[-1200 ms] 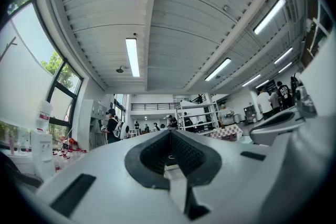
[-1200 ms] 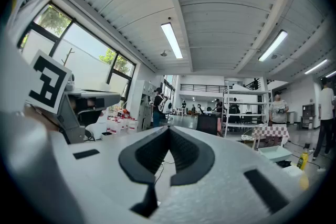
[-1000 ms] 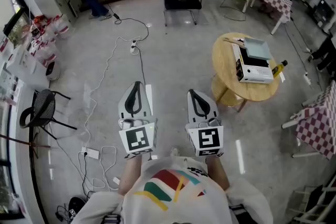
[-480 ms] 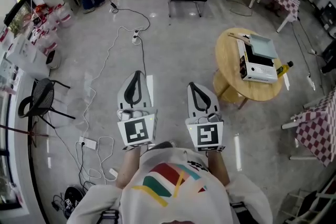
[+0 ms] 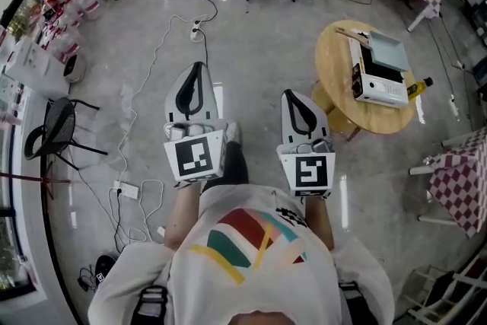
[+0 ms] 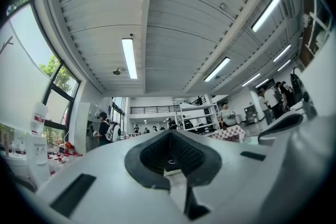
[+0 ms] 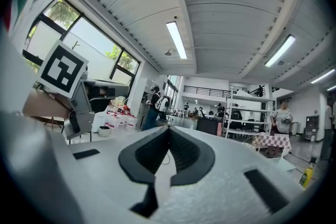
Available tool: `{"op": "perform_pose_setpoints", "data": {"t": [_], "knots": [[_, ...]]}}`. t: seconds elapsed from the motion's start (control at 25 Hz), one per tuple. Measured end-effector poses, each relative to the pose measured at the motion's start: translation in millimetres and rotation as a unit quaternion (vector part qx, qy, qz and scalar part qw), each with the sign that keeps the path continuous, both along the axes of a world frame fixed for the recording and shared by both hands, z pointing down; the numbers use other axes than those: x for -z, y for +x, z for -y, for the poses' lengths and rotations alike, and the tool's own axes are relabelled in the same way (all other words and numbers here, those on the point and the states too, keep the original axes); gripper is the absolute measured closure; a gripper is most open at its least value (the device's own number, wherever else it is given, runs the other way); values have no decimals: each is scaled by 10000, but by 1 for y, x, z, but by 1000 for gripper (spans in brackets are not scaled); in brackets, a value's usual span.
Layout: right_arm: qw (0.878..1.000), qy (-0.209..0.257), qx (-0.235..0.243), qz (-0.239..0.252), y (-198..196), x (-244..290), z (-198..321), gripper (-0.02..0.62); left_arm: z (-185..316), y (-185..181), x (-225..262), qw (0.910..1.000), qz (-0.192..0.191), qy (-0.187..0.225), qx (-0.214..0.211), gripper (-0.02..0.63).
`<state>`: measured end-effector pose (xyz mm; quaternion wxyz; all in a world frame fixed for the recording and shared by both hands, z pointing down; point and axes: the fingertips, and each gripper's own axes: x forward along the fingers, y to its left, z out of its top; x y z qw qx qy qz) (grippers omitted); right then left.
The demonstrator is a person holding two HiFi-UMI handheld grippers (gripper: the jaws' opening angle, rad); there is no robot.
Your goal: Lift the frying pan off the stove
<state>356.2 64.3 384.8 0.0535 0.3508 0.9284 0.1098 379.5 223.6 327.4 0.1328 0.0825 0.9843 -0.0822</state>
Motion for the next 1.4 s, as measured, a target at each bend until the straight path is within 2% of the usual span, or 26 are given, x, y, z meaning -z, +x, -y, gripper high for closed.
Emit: {"op": "perform_pose_setpoints", "data": {"t": [0.36,0.48,0.68,0.84,0.96,1.16,1.4], "knots": [[9991,-71,-150,397,-67,16,-22,597,-18,-72,9,9994,53,156,-301,598],[9989,-32,-182,431,-99,12,-36,597,-24,-103,11,9983,244,87,-526,598],[9997,109,-166,169,-162,2,-71,597,-49,-170,6,9980,50,25,-625,598],[9999,-112,-75,-45,-219,9,-101,597,-79,-229,6,9980,-51,148,-616,598],[9999,-94,-20,-117,-267,12,-124,597,-104,-277,5,9979,-125,215,-599,598],[9997,-111,-58,-226,-349,18,-167,597,-143,-355,12,9978,-170,57,-643,598],[9986,-147,48,-499,-414,20,-217,597,-184,-424,20,9972,-240,154,-694,598]]}}
